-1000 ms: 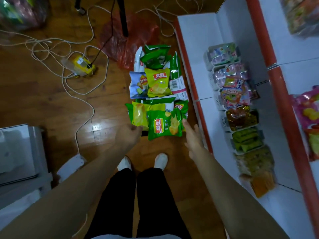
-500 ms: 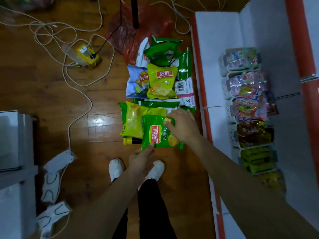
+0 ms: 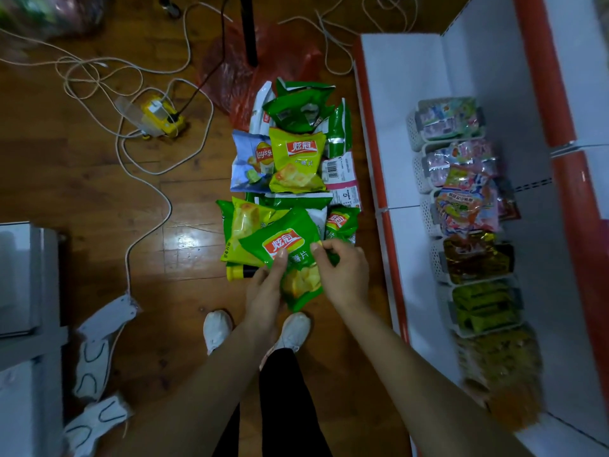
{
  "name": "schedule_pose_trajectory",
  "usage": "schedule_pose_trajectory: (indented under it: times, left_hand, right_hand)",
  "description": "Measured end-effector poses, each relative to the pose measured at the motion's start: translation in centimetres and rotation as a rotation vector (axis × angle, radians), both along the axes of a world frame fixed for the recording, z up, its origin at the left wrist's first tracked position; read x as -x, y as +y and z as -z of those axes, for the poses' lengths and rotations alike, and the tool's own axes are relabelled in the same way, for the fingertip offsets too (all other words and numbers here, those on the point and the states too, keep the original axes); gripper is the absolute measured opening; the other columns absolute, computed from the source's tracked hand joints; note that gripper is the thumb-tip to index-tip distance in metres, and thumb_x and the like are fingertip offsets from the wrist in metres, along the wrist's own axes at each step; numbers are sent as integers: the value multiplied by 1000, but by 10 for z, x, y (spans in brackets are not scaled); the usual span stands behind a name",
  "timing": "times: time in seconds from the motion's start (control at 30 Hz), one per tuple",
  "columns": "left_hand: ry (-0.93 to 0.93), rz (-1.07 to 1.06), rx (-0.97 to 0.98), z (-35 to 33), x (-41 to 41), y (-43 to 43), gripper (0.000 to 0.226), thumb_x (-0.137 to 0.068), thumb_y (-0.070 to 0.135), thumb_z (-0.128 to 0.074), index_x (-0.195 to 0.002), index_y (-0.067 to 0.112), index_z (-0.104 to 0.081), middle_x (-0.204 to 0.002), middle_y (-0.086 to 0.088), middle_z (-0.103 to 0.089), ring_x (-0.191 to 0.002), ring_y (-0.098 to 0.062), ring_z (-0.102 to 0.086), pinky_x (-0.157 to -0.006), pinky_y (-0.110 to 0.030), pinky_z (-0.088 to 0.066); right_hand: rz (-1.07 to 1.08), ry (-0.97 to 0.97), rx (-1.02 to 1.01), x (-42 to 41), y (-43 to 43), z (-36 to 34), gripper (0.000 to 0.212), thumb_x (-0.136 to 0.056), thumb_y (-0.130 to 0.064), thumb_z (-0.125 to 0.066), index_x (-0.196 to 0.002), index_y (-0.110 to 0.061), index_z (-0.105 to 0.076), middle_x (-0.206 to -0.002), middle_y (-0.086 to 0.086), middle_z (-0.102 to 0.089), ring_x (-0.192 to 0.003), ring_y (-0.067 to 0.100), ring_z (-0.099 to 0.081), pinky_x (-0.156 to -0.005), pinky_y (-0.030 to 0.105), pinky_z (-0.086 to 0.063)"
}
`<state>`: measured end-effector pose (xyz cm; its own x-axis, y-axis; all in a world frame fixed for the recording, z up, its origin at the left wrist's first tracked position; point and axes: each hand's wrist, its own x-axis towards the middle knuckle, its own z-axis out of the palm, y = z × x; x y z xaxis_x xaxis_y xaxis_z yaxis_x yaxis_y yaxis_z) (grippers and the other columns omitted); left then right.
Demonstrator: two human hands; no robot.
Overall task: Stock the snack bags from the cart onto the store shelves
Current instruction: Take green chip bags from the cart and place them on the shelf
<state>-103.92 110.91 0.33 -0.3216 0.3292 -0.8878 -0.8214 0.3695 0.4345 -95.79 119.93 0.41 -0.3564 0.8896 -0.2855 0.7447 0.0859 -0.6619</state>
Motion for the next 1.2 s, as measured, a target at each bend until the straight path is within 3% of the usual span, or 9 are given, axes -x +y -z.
schedule_pose_trajectory:
  times: [0.07, 0.17, 0.27, 0.33, 0.47, 0.6, 0.87, 1.07, 1.2]
  left_hand:
    - [-3, 8, 7, 1, 6, 1, 110, -44, 71, -81, -134, 18, -46, -131, -3, -58, -116, -26, -58, -96, -49, -48]
    - [55, 43, 28, 4, 20, -3, 117, -37, 66, -85, -137, 17, -45, -128, -6, -61, -111, -30, -61, -95, -52, -48]
    - [127, 45, 53, -1, 38, -8, 66, -60, 48, -84, -112, 14, -64, -108, -8, -70, -96, -28, -68, -91, -49, -52]
    - [145, 48, 45, -1, 49, -13, 25, -77, 31, -75, -96, 16, -67, -99, -10, -72, -90, -28, -69, -90, -46, -53]
    - [203, 156, 31, 6, 57, -20, 19, -83, 24, -69, -101, 16, -66, -106, -13, -71, -90, -28, -69, -89, -43, -53]
    - [246, 182, 3, 9, 53, -17, 33, -80, 27, -72, -110, 15, -64, -104, -9, -72, -96, -29, -68, -92, -50, -52]
    - [285, 261, -8, 14, 36, -1, 43, -72, 18, -79, -111, 10, -62, -105, -9, -71, -95, -26, -67, -89, -41, -53]
    - [321, 271, -22, 9, 40, 7, 44, -75, 16, -76, -115, 8, -59, -100, -5, -68, -90, -22, -65, -78, -31, -50]
    - [321, 295, -4, 10, 44, 7, 46, -74, 20, -77, -116, 9, -59, -103, -5, -69, -95, -24, -66, -87, -37, -52]
  right_hand:
    - [45, 47, 54, -1, -13, -2, 30, -87, -47, -58, -85, -19, -68, -83, -2, -67, -84, 16, -58, -69, 32, -47]
    - [113, 159, 191, -3, -21, -7, 26, -89, -42, -60, -85, -18, -67, -82, -3, -65, -79, 9, -59, -65, 19, -45]
    - [282, 201, 227, -11, -15, -5, 15, -90, -36, -60, -90, -21, -64, -88, -3, -66, -83, 5, -61, -67, 11, -44]
    - [448, 173, 190, -19, -6, 7, 22, -88, -36, -64, -102, -20, -62, -105, 4, -66, -100, 18, -62, -83, 26, -50]
    - [528, 50, 328, -24, 23, 22, 76, -80, -42, -71, -141, -12, -38, -141, 11, -45, -128, 25, -47, -105, 42, -42]
    - [511, 39, 426, -7, 46, 32, 98, -73, -45, -77, -148, -14, -23, -148, 10, -40, -133, 28, -43, -108, 44, -40]
    - [463, -222, 356, 10, 56, 54, 42, -79, -20, -72, -117, -11, -57, -116, 11, -62, -105, 31, -60, -81, 31, -49]
    - [484, -153, 301, 0, 48, 38, 28, -84, -15, -65, -111, -9, -61, -113, 11, -63, -105, 30, -60, -74, 27, -40]
    - [486, -132, 274, 2, 45, 34, 26, -83, -18, -66, -109, -13, -62, -111, 9, -64, -102, 29, -61, -72, 28, -43]
